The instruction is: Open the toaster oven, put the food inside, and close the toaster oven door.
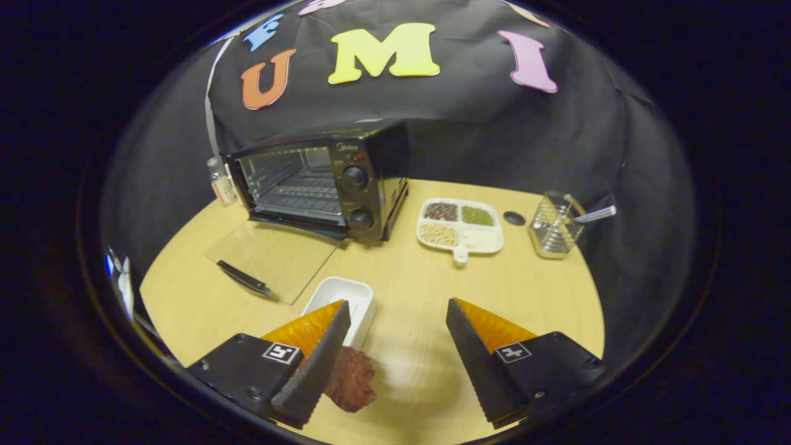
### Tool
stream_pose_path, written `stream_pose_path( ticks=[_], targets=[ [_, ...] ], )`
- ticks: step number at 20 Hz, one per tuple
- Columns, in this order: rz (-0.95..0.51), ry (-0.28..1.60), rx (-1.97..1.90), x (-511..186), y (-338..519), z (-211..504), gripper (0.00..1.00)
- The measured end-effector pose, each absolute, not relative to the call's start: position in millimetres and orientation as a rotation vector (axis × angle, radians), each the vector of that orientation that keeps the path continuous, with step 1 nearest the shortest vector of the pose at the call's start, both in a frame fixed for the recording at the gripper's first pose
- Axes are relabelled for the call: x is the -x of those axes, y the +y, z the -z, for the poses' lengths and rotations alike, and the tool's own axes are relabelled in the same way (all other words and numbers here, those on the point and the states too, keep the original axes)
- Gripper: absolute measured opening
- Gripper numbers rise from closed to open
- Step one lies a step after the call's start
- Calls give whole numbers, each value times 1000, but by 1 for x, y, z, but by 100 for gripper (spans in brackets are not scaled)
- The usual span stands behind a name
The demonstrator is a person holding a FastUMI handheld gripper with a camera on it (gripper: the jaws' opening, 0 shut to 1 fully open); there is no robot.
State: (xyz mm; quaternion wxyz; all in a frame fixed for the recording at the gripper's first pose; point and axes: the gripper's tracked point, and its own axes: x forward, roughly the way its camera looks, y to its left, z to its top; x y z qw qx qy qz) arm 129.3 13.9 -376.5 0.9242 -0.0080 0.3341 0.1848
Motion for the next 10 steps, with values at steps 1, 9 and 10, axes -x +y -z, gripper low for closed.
stream_pose_path(
  ticks=[1,9,10],
  targets=[
    [-419,712,-25,-124,19,383,97],
    [-564,952,-376,-89,39,420,58],
    [-571,964,-430,-89,40,418,45]
  ],
)
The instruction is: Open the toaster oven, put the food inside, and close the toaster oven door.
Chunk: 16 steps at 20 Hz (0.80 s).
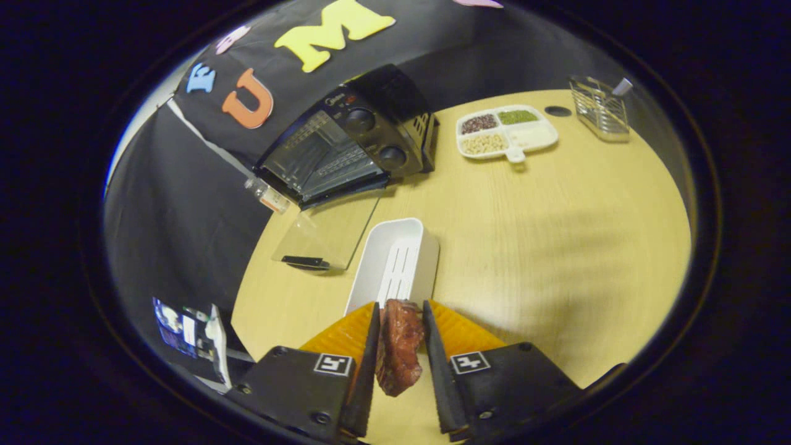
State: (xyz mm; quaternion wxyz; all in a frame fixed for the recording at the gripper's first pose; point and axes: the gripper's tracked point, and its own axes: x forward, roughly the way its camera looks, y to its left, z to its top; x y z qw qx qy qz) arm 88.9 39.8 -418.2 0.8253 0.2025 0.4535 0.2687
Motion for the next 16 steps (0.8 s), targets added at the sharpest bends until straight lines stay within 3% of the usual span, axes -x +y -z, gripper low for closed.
stream_pose_path(
  ticks=[4,8,16],
  targets=[
    [-583,1011,-550,-80,42,415,24],
    [-572,1005,-581,-80,43,403,18],
    [-560,858,-644,-89,84,335,17]
  ],
)
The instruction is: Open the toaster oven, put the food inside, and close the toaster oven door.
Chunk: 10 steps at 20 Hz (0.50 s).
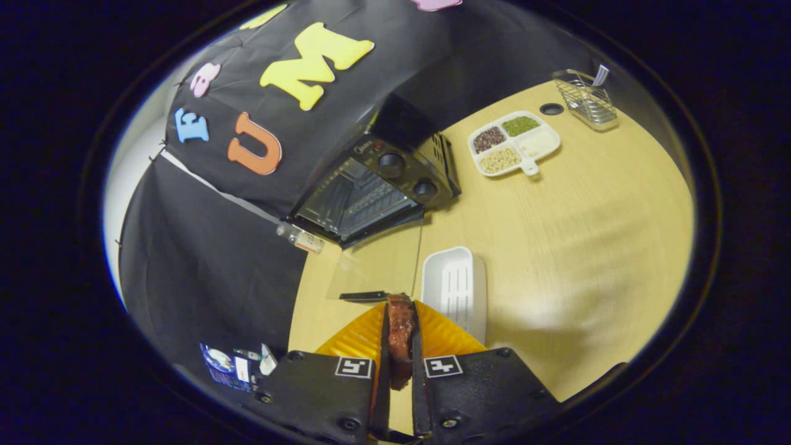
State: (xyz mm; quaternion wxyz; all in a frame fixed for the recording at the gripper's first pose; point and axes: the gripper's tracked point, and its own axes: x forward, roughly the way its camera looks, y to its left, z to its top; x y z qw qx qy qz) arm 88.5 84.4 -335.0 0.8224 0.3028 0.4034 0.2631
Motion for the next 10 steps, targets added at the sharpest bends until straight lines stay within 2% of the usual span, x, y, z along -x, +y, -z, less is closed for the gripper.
stream_pose_path(
  ticks=[5,10],
  targets=[
    [-514,767,-775,-110,146,317,17],
    [-395,653,-953,-148,205,321,17]
  ],
)
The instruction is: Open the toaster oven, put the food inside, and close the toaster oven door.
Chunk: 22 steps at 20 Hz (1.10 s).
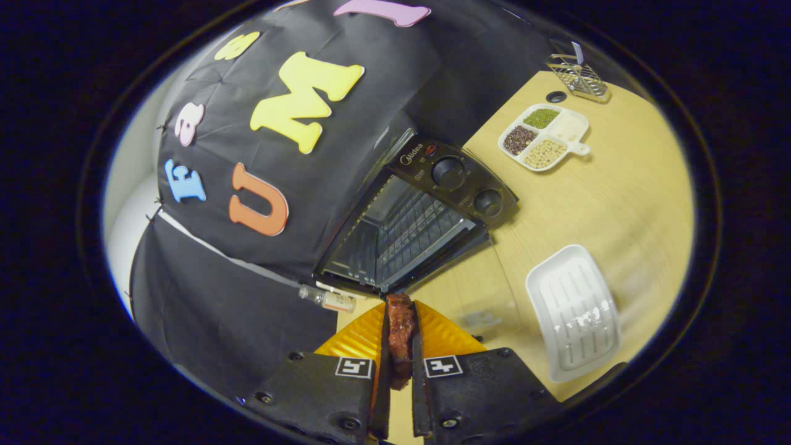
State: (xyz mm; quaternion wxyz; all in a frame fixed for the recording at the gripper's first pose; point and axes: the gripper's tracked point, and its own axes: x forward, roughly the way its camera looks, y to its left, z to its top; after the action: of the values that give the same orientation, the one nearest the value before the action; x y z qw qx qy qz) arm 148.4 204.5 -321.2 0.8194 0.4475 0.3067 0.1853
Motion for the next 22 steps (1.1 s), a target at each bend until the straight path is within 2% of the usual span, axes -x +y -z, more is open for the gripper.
stream_pose_path(
  ticks=[5,10,19,22],
  targets=[
    [-248,511,-1216,-194,242,328,17],
    [-140,429,-1319,-242,278,344,17],
    [15,371,-1288,-319,297,362,19],
    [26,381,-1195,-328,295,366,21]
  ],
)
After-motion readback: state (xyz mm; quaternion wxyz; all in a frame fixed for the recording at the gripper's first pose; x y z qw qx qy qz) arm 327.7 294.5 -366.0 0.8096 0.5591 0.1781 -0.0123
